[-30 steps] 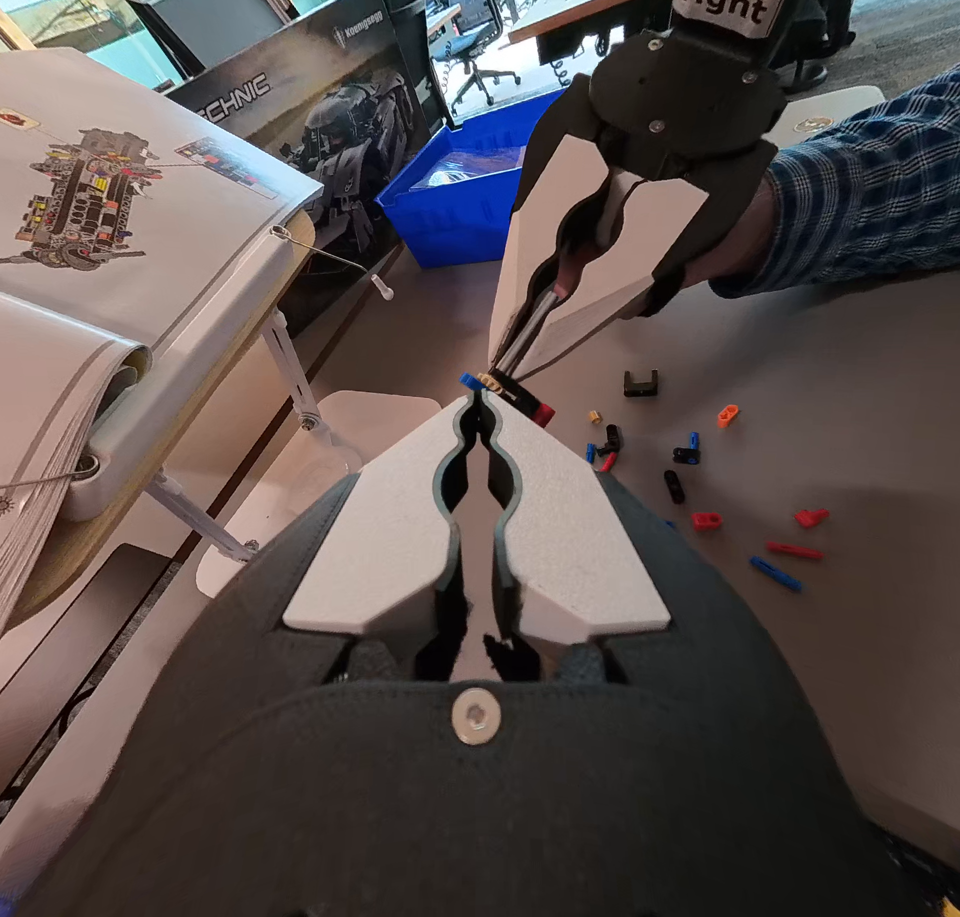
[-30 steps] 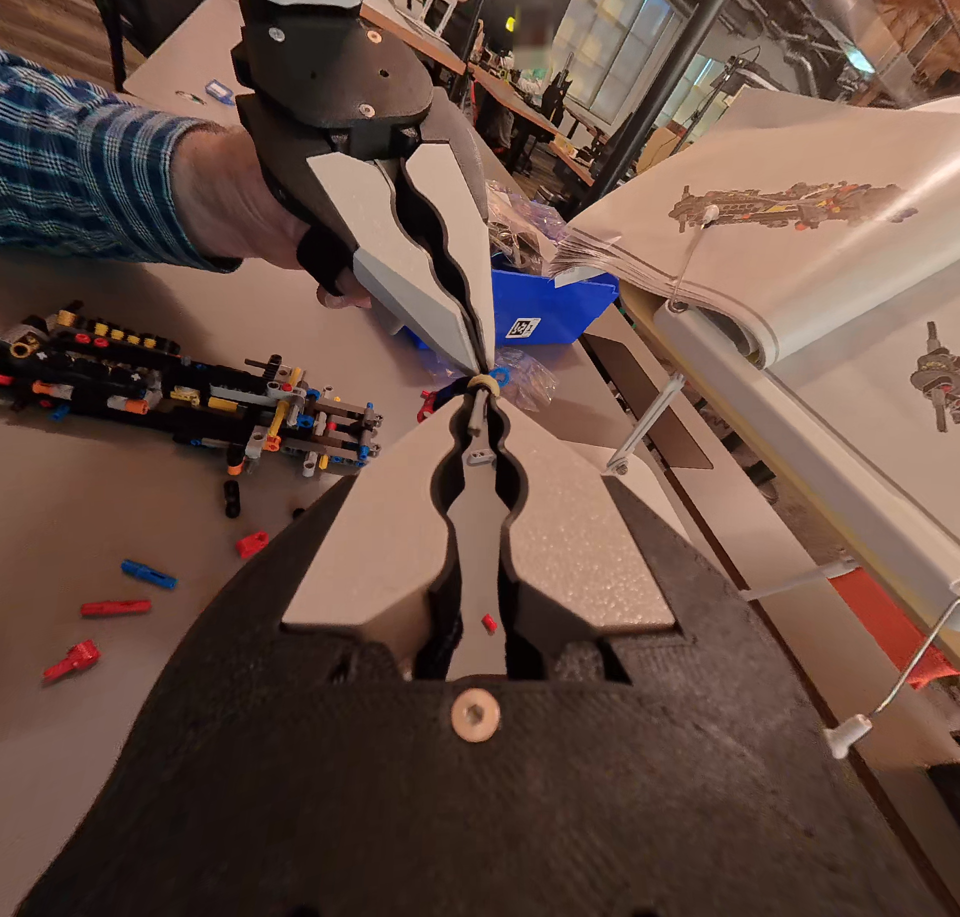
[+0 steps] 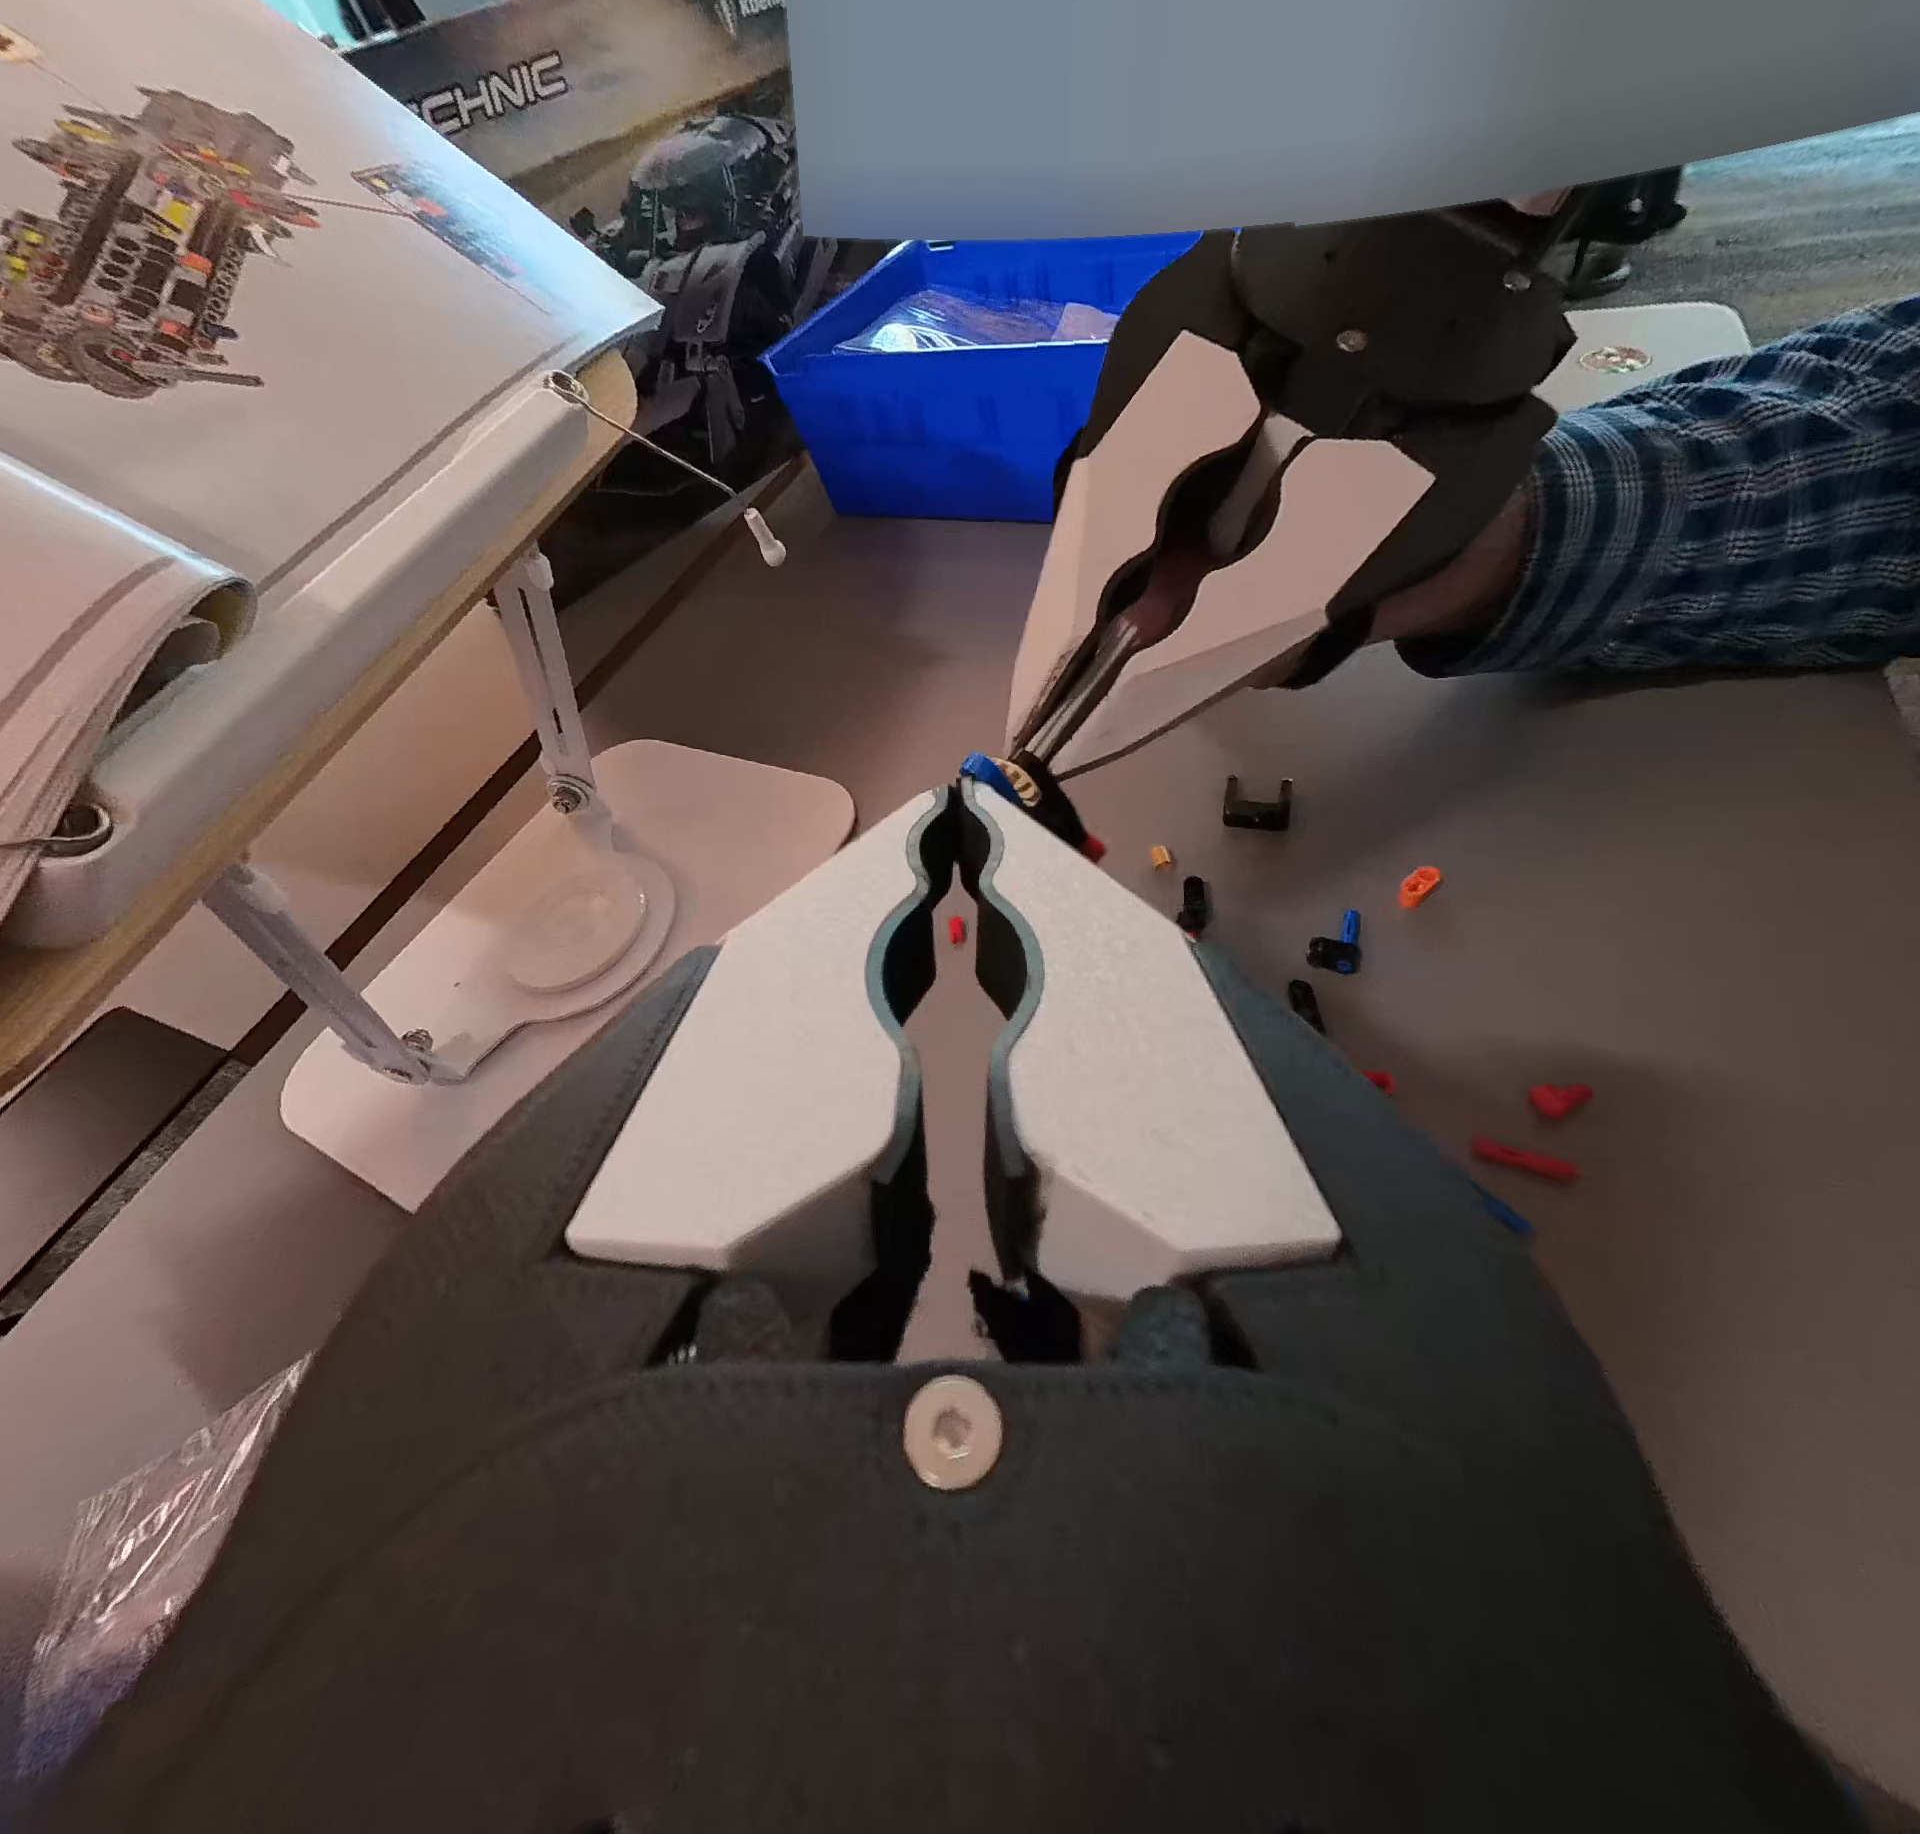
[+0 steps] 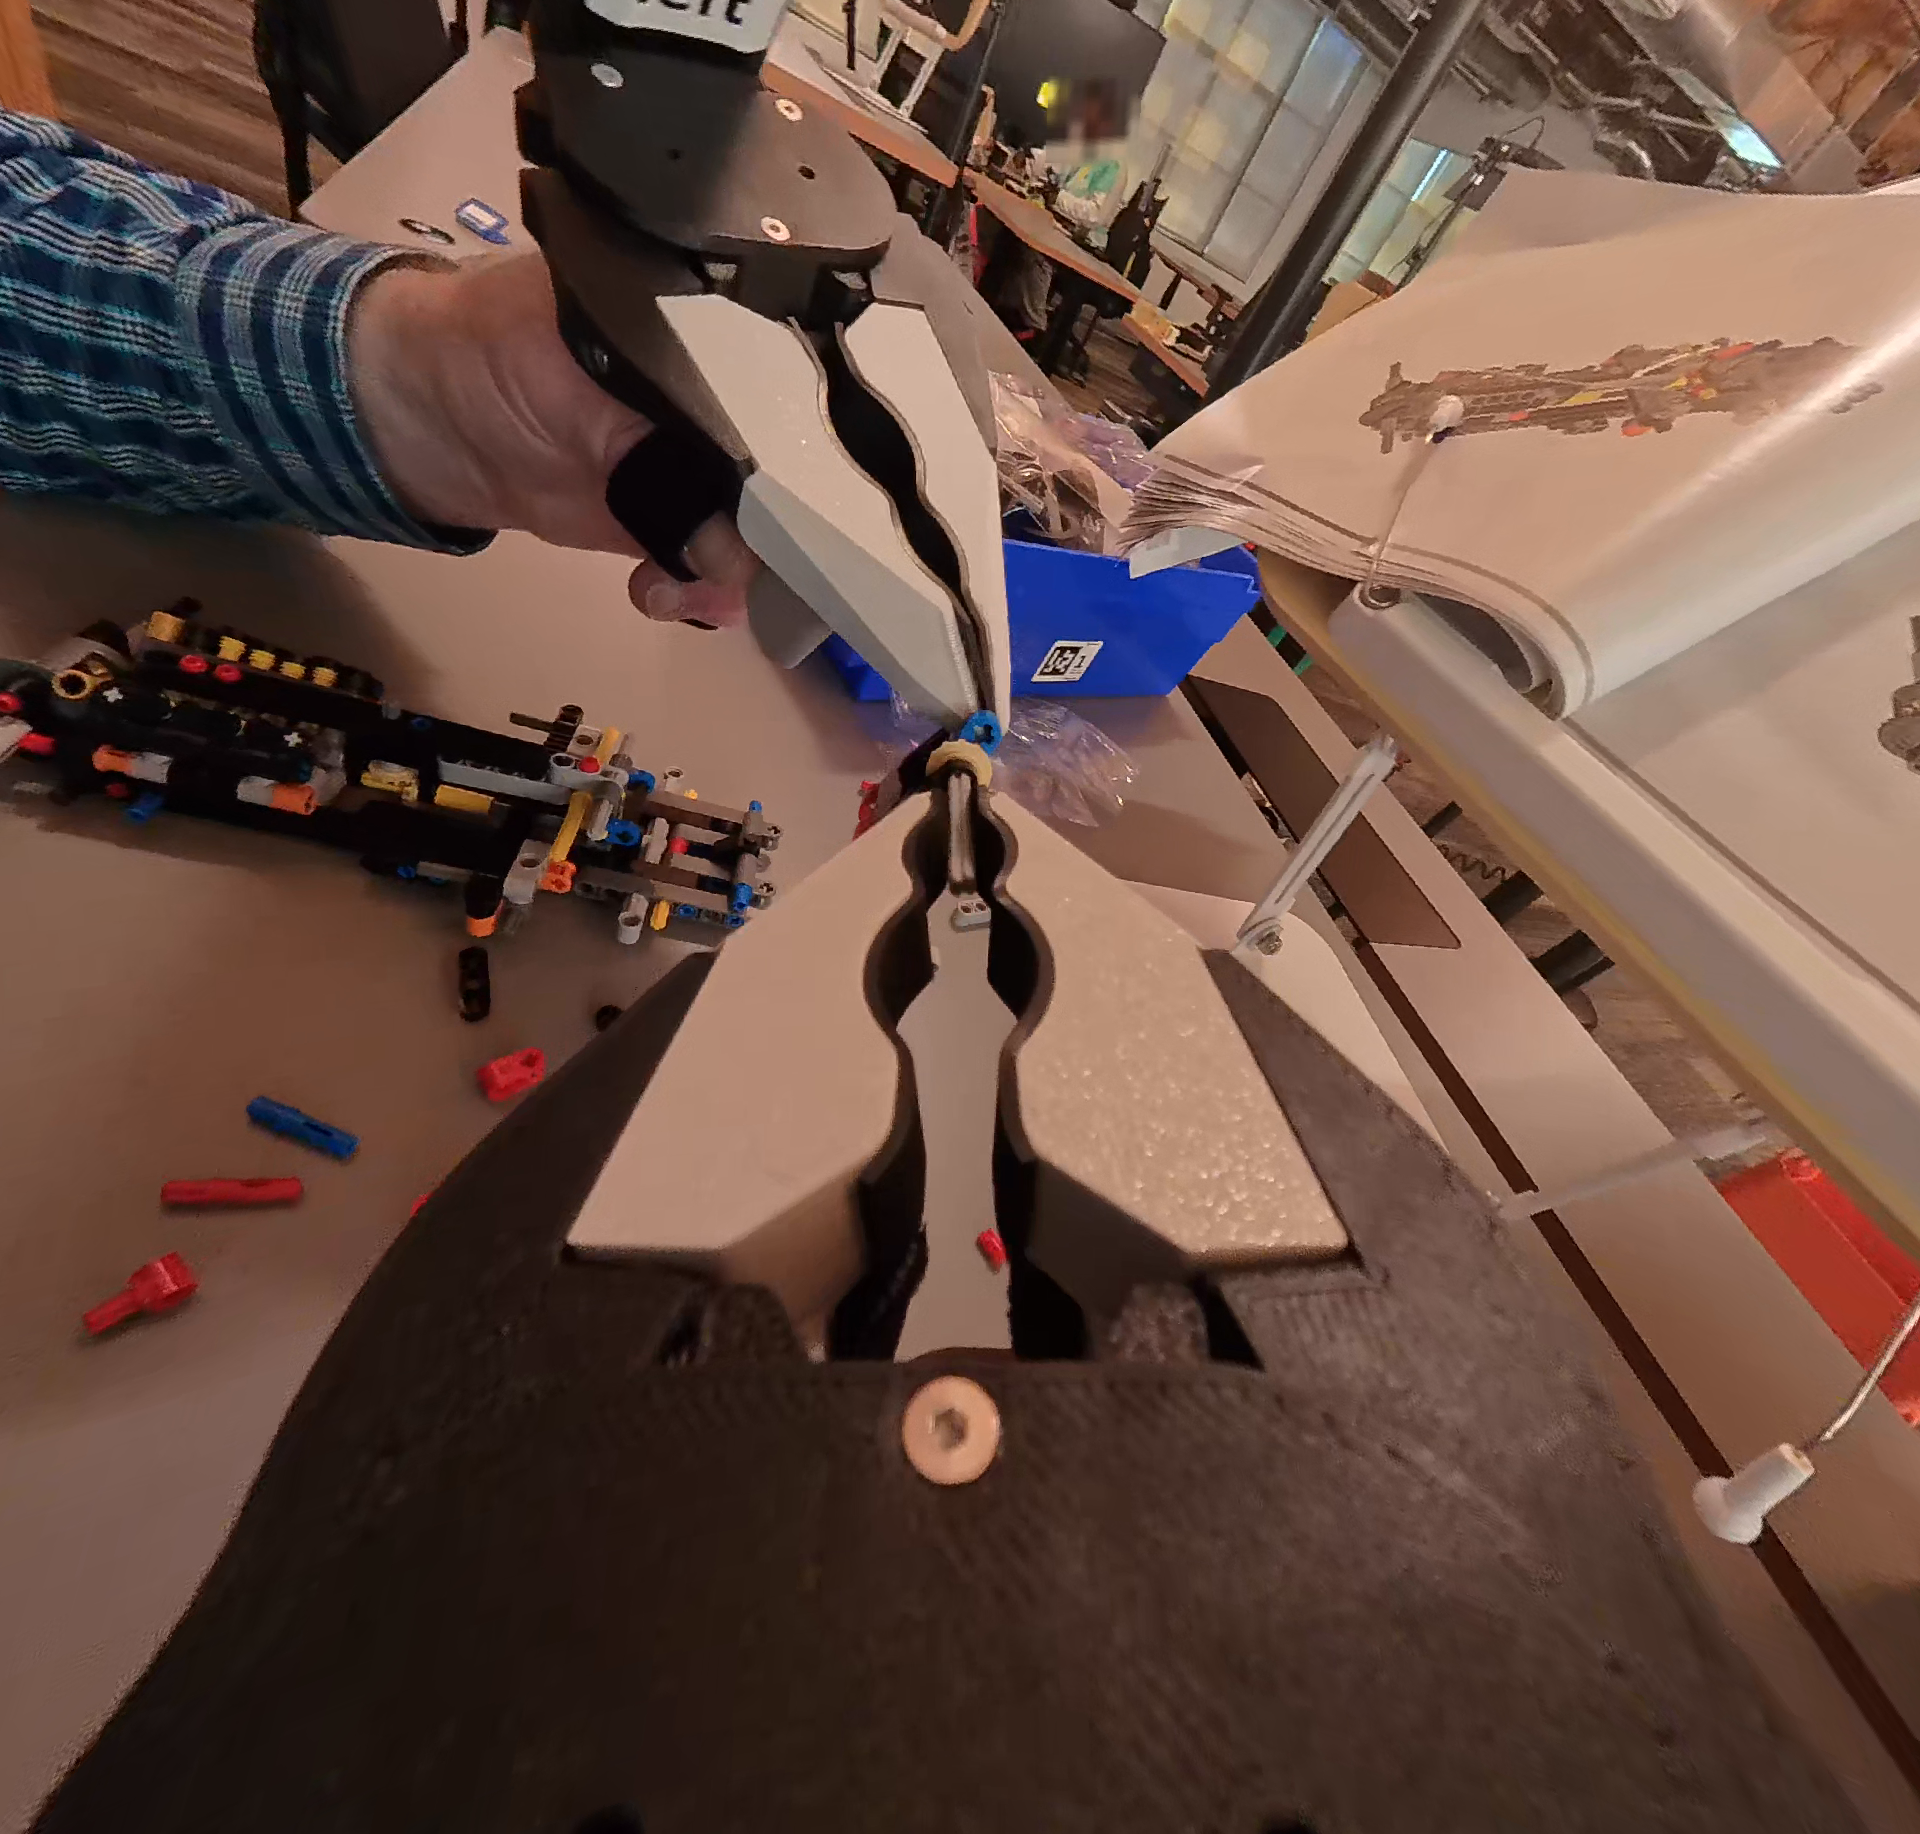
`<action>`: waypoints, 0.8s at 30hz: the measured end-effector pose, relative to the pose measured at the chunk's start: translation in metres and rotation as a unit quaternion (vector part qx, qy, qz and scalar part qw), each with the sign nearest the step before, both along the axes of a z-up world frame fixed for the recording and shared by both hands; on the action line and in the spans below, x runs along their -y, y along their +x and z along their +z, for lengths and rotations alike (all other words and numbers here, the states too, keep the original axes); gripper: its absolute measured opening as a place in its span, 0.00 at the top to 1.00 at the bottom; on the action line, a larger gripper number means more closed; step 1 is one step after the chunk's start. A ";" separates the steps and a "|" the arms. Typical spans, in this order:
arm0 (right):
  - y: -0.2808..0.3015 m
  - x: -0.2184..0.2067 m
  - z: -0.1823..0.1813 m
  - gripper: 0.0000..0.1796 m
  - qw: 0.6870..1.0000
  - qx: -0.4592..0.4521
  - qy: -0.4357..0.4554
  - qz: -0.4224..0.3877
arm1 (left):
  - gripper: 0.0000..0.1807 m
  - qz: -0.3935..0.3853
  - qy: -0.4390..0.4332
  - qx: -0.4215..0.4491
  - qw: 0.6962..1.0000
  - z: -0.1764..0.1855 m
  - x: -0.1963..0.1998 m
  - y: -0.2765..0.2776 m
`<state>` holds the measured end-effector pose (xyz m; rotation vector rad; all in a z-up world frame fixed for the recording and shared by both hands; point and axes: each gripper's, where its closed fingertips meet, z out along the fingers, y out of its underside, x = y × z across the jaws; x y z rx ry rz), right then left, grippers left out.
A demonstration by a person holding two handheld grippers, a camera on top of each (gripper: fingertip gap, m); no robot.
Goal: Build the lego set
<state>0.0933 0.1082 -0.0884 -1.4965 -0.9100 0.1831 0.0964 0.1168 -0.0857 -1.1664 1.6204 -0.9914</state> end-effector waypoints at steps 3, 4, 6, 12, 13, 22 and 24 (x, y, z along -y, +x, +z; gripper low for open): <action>0.002 -0.004 -0.003 1.00 1.000 0.003 -0.002 -0.018 | 1.00 0.028 0.004 0.005 1.000 -0.004 -0.005 0.003; 0.001 -0.003 -0.004 1.00 1.000 0.004 -0.002 -0.016 | 1.00 0.034 0.001 0.005 0.999 -0.006 -0.006 0.004; 0.001 -0.005 -0.006 1.00 1.000 0.006 -0.002 -0.026 | 1.00 0.040 0.003 0.006 0.999 -0.007 -0.008 0.005; 0.003 -0.009 -0.009 1.00 0.999 0.020 0.002 -0.050 | 1.00 0.053 0.002 0.022 0.998 -0.004 -0.008 0.007; 0.003 -0.009 -0.010 1.00 0.998 0.020 0.003 -0.054 | 1.00 0.059 0.008 0.024 0.998 -0.005 -0.009 0.008; 0.002 -0.011 -0.010 1.00 0.997 0.012 -0.006 -0.073 | 1.00 0.082 0.035 0.038 0.995 -0.002 -0.009 0.009; 0.002 -0.012 -0.010 1.00 0.997 0.011 -0.005 -0.077 | 1.00 0.088 0.037 0.040 0.995 -0.002 -0.010 0.009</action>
